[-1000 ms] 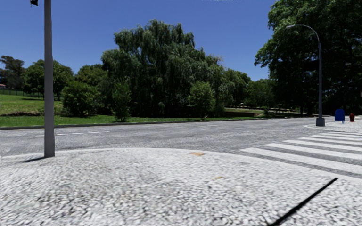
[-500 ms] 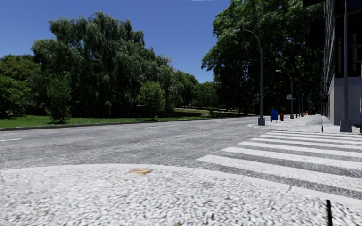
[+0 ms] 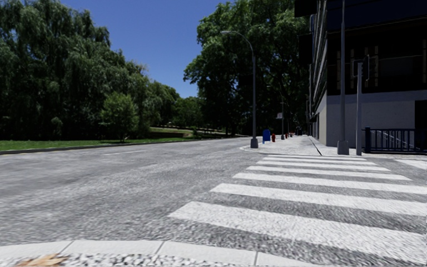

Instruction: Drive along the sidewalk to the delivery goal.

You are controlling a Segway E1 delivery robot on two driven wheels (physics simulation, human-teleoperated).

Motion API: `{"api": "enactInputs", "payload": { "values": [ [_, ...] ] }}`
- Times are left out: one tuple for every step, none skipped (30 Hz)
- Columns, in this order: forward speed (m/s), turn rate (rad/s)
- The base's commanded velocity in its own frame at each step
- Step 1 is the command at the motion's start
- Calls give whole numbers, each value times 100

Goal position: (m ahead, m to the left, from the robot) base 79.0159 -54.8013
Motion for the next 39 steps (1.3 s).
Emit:
{"api": "enactInputs", "payload": {
  "values": [
    [200, -66],
    [200, -66],
    [200, -66],
    [195, -66],
    [190, -66],
    [190, -66],
    [189, -66],
    [189, -66],
    [186, -66],
    [180, -66],
    [180, -66],
    [175, -66],
    [171, -66],
    [165, -66],
    [165, -66],
    [161, -66],
    [156, -66],
    [150, -66],
    [143, -66],
    [143, -66],
    [142, -60],
    [140, -57],
    [137, -55],
    [136, -55],
    [135, -55],
    [135, -55],
    [135, -55],
    [134, -49],
    [134, -2],
    [134, 0],
    [134, 0],
    [134, 0],
    [134, 0],
    [134, 0],
    [134, 0],
    [134, 0],
    [134, 0],
    [134, 0],
    [134, 0]
  ]
}}
